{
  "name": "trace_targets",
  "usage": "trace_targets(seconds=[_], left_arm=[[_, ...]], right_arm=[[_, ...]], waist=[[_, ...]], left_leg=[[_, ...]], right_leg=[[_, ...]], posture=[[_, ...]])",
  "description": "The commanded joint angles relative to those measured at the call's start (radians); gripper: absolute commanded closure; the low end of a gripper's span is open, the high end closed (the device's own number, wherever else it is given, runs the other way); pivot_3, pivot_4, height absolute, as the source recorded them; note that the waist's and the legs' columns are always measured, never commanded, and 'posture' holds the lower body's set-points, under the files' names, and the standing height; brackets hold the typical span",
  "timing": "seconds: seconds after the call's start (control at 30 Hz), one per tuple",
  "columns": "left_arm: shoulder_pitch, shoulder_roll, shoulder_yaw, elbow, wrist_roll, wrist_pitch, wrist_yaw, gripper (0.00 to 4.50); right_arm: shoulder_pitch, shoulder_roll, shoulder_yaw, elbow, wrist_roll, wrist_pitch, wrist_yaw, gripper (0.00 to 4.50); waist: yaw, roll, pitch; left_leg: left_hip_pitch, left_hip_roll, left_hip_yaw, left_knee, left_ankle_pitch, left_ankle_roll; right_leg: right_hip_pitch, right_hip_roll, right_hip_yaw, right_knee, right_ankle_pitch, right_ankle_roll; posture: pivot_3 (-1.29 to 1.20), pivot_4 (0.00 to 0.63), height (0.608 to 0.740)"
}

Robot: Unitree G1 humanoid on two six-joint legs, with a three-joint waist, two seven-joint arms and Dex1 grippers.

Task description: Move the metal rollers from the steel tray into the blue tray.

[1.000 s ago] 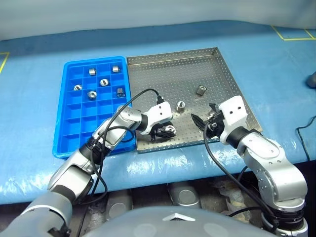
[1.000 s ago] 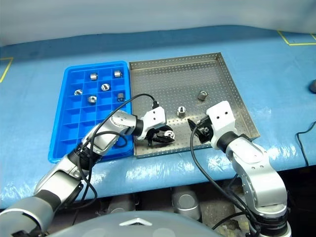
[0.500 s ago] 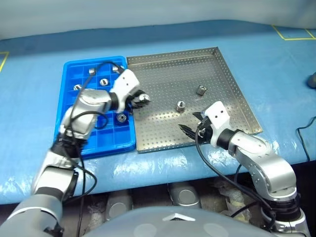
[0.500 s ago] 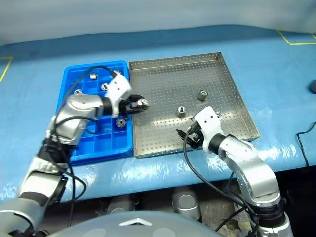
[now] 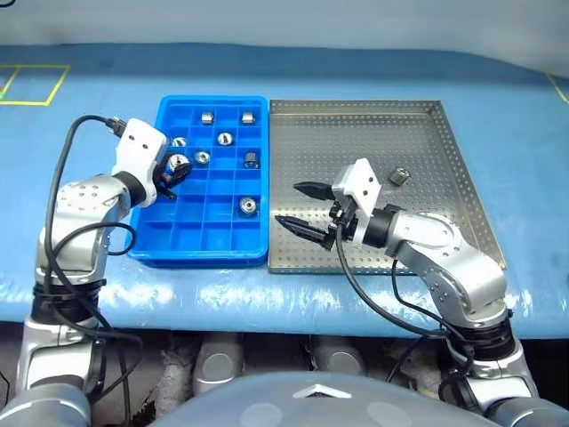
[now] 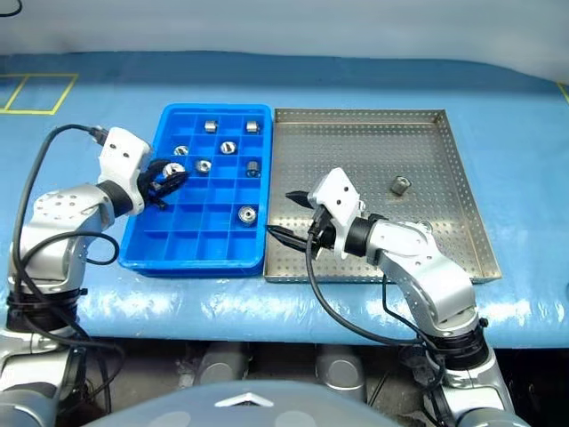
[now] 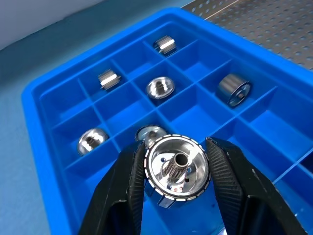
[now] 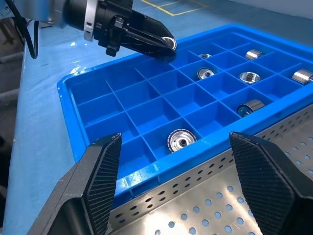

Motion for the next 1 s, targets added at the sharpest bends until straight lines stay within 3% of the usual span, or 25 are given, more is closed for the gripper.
trace_targets(seconds=[0.03, 0.2, 0.47, 0.5, 0.87, 1.0], left_arm=[[-0.022, -0.027, -0.002, 0.046, 0.042, -0.024, 0.082, 2.8], [-0.031, -0.046, -0.011, 0.108, 0.055, -0.047, 0.117, 2.8], [-0.075, -0.072, 0.026, 0.107, -0.015, -0.079, 0.095, 0.15], [-0.082, -0.071, 0.024, 0.102, -0.022, -0.084, 0.086, 0.05], [-0.123, -0.091, 0.008, 0.069, -0.106, -0.111, 0.029, 0.05], [-0.118, -0.13, -0.028, -0.016, -0.247, -0.1, -0.109, 0.05]], right_arm=[[-0.018, -0.01, -0.001, -0.013, 0.002, -0.029, 0.002, 0.8], [-0.008, -0.02, -0.012, -0.026, 0.005, -0.033, -0.011, 0.8], [0.012, -0.016, -0.055, -0.027, -0.001, -0.029, -0.082, 0.8], [0.015, -0.016, -0.06, -0.026, -0.003, -0.028, -0.094, 0.8], [0.04, -0.024, -0.083, -0.043, 0.007, -0.015, -0.158, 0.8], [0.043, -0.026, -0.089, -0.052, 0.011, -0.016, -0.167, 0.8]], waist=[[0.004, 0.0, 0.0], [0.002, 0.0, 0.0], [-0.006, 0.001, 0.0], [-0.007, 0.001, 0.0], [-0.024, 0.001, -0.001], [-0.023, 0.0, 0.0]], left_leg=[[0.0, 0.0, 0.0, 0.0, 0.0, 0.0], [0.0, 0.0, 0.0, -0.001, 0.0, 0.0], [0.0, 0.0, 0.0, 0.0, 0.0, 0.0], [0.0, 0.0, 0.0, 0.0, 0.0, 0.0], [0.0, 0.0, 0.0, 0.0, 0.0, 0.0], [0.0, 0.0, 0.0, 0.0, 0.0, 0.0]], right_leg=[[0.0, 0.0, 0.0, 0.0, 0.0, 0.0], [0.0, 0.0, 0.0, 0.0, 0.0, 0.0], [0.0, 0.0, 0.0, 0.001, 0.0, 0.0], [0.0, 0.0, 0.0, 0.001, 0.0, 0.0], [0.0, 0.0, 0.0, 0.001, 0.0, 0.0], [0.0, 0.0, 0.0, 0.0, 0.0, 0.0]], posture=[[0.11, 0.15, 0.74], [0.09, 0.15, 0.74], [0.06, 0.15, 0.74], [0.05, 0.15, 0.74], [0.03, 0.15, 0.74], [0.02, 0.15, 0.74]])
